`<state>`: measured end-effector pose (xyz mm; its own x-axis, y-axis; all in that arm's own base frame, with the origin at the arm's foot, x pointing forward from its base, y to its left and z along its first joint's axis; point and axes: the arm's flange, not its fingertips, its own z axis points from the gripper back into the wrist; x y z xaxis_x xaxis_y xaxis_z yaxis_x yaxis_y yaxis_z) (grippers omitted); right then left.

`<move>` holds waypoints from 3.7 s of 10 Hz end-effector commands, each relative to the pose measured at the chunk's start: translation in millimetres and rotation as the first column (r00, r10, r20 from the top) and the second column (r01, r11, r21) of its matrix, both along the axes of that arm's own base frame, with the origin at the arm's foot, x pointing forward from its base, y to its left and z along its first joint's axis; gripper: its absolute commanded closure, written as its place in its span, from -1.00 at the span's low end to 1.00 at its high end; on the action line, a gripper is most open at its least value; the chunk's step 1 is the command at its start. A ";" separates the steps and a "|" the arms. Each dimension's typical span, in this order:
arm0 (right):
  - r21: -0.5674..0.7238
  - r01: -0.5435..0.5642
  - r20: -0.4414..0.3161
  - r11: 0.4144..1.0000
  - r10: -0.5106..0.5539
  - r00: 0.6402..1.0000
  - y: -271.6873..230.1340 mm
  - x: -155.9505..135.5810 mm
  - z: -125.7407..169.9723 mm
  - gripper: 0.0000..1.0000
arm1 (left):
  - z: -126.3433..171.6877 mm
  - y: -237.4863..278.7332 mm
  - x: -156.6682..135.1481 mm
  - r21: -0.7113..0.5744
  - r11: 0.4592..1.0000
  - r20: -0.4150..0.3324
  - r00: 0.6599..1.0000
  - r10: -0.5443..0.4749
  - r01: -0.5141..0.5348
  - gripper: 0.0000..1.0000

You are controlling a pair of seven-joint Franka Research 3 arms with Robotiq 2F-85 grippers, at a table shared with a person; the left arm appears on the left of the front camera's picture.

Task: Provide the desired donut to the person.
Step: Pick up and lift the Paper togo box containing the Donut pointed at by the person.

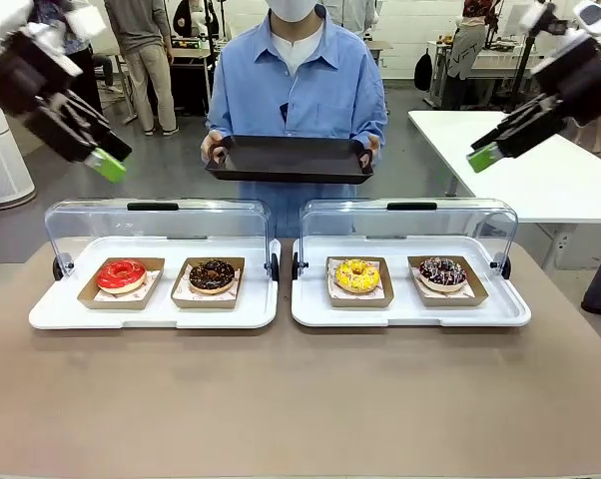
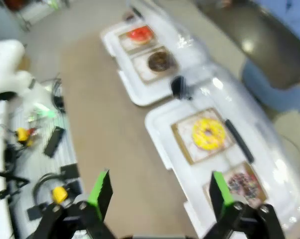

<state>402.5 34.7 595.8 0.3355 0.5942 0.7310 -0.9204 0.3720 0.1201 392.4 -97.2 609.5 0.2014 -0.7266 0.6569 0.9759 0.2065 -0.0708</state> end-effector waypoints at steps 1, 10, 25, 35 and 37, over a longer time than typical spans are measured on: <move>0.113 -0.117 -0.082 0.987 0.127 0.989 -25.8 26.6 -9.8 -1.00 | 4.6 33.6 16.9 -0.080 0.992 -0.026 0.995 -0.101 0.098 -1.00; 0.336 -0.110 0.097 0.935 0.082 0.992 -125.4 13.2 -51.9 -1.00 | -41.6 179.0 32.2 -0.467 0.884 -0.002 0.999 0.038 -0.035 -1.00; 0.298 -0.048 0.098 0.953 0.020 0.995 -144.6 -9.8 -43.0 -1.00 | -44.7 219.0 13.8 -0.430 0.891 0.027 0.984 0.177 -0.148 -1.00; 0.298 -0.048 0.098 0.953 0.020 0.995 -144.6 -9.8 -43.0 -1.00 | -44.7 219.0 13.8 -0.430 0.891 0.027 0.984 0.177 -0.148 -1.00; 0.298 -0.048 0.098 0.953 0.020 0.995 -144.6 -9.8 -43.0 -1.00 | -44.7 219.0 13.8 -0.430 0.891 0.027 0.984 0.177 -0.148 -1.00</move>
<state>392.0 -107.4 552.0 0.2435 0.3552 0.9025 -0.9433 0.3033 0.1352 405.9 119.5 562.2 0.2445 -0.3470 0.9054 0.9356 0.3296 -0.1263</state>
